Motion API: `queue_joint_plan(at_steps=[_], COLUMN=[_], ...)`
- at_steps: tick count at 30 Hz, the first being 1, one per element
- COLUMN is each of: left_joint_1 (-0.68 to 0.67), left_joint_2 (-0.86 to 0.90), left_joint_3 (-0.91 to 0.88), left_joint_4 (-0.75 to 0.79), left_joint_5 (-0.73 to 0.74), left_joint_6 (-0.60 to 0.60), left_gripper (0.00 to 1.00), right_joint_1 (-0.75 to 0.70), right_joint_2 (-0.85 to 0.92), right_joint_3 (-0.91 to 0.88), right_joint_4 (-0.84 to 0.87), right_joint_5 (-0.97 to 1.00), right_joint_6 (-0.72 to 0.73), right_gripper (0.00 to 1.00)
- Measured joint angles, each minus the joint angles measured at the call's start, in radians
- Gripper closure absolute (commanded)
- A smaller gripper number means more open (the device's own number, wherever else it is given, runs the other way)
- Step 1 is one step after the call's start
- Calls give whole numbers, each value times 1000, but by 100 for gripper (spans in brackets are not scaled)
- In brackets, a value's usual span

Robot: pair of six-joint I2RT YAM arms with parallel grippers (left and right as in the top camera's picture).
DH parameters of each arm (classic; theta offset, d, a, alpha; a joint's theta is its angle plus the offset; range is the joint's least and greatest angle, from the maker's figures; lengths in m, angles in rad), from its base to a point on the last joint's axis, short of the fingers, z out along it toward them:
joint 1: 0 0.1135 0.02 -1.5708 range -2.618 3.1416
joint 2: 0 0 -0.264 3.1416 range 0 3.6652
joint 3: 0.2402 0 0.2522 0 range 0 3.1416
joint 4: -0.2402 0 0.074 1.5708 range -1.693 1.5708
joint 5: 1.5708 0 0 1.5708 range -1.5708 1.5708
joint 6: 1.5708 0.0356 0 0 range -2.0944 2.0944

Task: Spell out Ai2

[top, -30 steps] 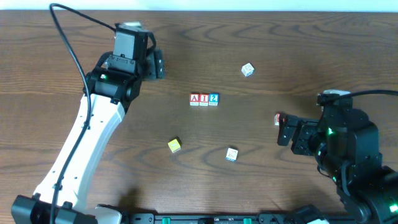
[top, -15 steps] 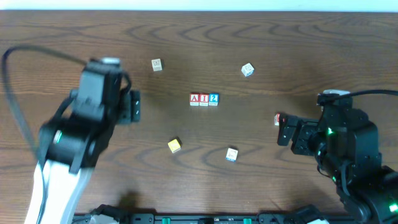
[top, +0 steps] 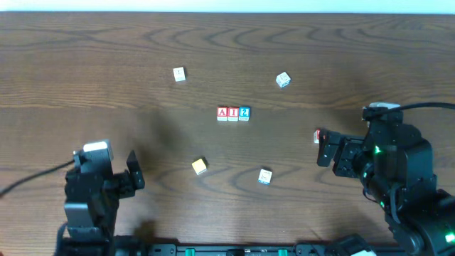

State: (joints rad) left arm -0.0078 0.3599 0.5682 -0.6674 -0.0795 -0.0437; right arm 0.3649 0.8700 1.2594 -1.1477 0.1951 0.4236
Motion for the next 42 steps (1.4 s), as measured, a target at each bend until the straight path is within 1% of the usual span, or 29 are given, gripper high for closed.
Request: queue_joint_plan(at_steps=[4, 8, 15, 19, 42], left_joint_1=[60, 101, 122, 122, 122], left_joint_2=[-142, -238, -329, -347, -348], left_joint_3=[-168, -290, -382, -408, -409], left_joint_4=[76, 104, 113, 114, 109], left_joint_5=[21, 28, 27, 28, 27], left_joint_6=[1, 5, 15, 15, 45], left_gripper=[5, 5, 5, 5, 5], right_joint_1=[0, 0, 0, 0, 0], right_joint_2=[0, 0, 0, 0, 0], right_joint_3=[0, 0, 0, 0, 0], right_joint_4=[-1, -1, -1, -1, 0], right_joint_5=[0, 0, 0, 0, 0], right_joint_6=[0, 0, 0, 0, 0], right_gripper=[1, 1, 1, 1, 1])
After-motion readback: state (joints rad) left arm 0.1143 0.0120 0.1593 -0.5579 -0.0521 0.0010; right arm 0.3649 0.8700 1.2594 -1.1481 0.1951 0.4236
